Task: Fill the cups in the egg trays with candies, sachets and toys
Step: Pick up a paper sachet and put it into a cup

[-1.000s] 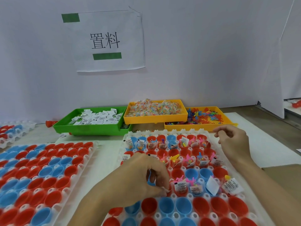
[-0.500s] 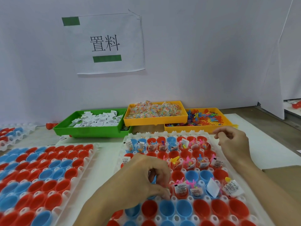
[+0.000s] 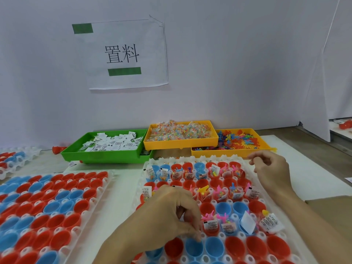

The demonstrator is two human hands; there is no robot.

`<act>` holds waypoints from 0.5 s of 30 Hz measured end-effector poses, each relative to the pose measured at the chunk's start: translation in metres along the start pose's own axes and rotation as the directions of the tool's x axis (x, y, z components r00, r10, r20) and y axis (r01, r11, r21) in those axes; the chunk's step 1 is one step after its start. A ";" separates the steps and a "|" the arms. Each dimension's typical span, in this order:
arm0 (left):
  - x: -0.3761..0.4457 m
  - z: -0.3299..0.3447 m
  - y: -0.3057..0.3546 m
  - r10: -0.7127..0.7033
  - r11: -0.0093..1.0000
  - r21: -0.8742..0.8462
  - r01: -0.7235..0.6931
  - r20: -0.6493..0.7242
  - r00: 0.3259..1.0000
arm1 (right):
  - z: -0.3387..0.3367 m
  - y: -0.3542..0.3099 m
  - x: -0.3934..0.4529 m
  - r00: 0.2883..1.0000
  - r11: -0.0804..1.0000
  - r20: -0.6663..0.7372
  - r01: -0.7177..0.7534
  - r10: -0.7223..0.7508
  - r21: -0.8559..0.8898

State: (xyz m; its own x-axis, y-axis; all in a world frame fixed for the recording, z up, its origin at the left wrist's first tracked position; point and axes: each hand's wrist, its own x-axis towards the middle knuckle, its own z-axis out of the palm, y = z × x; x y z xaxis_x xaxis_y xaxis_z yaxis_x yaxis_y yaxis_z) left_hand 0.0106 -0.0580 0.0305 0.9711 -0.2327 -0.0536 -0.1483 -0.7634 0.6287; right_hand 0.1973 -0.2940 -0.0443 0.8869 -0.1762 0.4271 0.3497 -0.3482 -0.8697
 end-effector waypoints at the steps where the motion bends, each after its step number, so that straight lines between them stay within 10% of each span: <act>1: 0.000 0.000 -0.001 0.047 0.998 -0.040 -0.048 -0.029 0.998 | 0.000 0.000 0.000 1.000 1.000 0.001 0.000 0.000 -0.001; 7: 0.002 0.001 -0.009 0.297 0.946 -0.099 -0.307 -0.108 0.949 | 0.001 0.000 0.002 1.000 1.000 -0.006 -0.003 0.003 0.006; 15: 0.001 -0.005 -0.019 0.227 0.886 -0.333 -0.323 -0.294 0.928 | -0.002 0.005 0.001 1.000 1.000 -0.019 -0.014 0.014 0.000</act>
State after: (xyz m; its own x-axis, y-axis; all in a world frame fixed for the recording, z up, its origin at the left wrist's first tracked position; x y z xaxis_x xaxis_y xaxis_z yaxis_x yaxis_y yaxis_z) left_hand 0.0155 -0.0408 0.0229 0.9228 -0.2122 0.3215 -0.3822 -0.4003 0.8329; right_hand 0.1994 -0.2980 -0.0473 0.8857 -0.1989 0.4194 0.3369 -0.3461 -0.8756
